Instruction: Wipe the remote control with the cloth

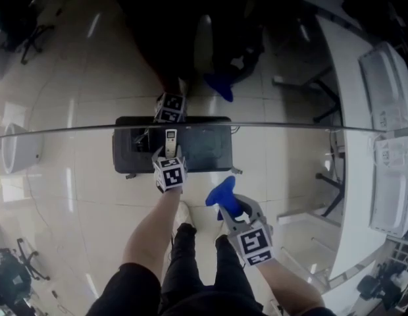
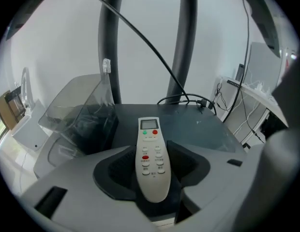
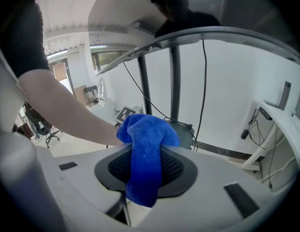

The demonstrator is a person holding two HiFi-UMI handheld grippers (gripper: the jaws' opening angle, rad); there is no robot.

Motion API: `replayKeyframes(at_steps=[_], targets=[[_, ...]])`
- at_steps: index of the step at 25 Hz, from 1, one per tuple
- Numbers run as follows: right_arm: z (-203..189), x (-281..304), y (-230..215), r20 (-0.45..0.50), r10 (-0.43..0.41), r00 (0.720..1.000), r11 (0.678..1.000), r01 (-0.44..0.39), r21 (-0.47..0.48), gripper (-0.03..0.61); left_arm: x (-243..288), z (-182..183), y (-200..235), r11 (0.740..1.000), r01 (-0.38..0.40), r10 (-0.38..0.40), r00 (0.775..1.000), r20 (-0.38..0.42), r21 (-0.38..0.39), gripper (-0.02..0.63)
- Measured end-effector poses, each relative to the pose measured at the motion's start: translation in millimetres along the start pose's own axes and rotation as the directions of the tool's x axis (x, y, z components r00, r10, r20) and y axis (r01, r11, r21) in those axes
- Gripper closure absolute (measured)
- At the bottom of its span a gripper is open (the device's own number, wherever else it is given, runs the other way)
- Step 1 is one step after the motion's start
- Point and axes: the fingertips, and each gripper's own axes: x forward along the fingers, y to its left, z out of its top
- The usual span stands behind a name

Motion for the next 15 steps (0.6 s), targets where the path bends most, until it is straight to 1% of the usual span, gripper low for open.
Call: replayKeyframes(at_steps=[3, 6, 8, 9, 10, 15], targets=[[-1, 5, -2, -0.009, -0.004, 1.0, 1.0, 0.004, 0.03, 0.462, 2, 1, -1, 1.0, -0.022, 0.022, 1.0, 0.012, 0.018, 0.407], [-6, 11, -6, -0.006, 0.005, 1.0, 1.0, -0.005, 0.009, 0.462, 1, 0, -3, 0.999, -0.018, 0.017, 1.0, 0.013, 0.037, 0.403], [-5, 15, -8, -0.008, 0.001, 1.0, 1.0, -0.001, 0.004, 0.462, 1, -1, -5, 0.999, -0.005, 0.004, 1.0, 0.011, 0.044, 0.373], [-4, 17, -10, -0.011, -0.004, 1.0, 1.0, 0.004, 0.006, 0.462, 0, -1, -5, 0.999, -0.001, 0.001, 1.0, 0.01, 0.047, 0.345], [-4, 19, -12, -0.014, -0.011, 1.0, 1.0, 0.011, 0.01, 0.462, -1, -1, -5, 0.999, 0.001, -0.001, 1.0, 0.011, 0.05, 0.336], [-9, 40, -33, -0.042, -0.051, 0.998, 0.999, 0.051, -0.011, 0.462, -18, -3, -3, 0.998, 0.003, -0.004, 1.0, 0.016, 0.066, 0.334]])
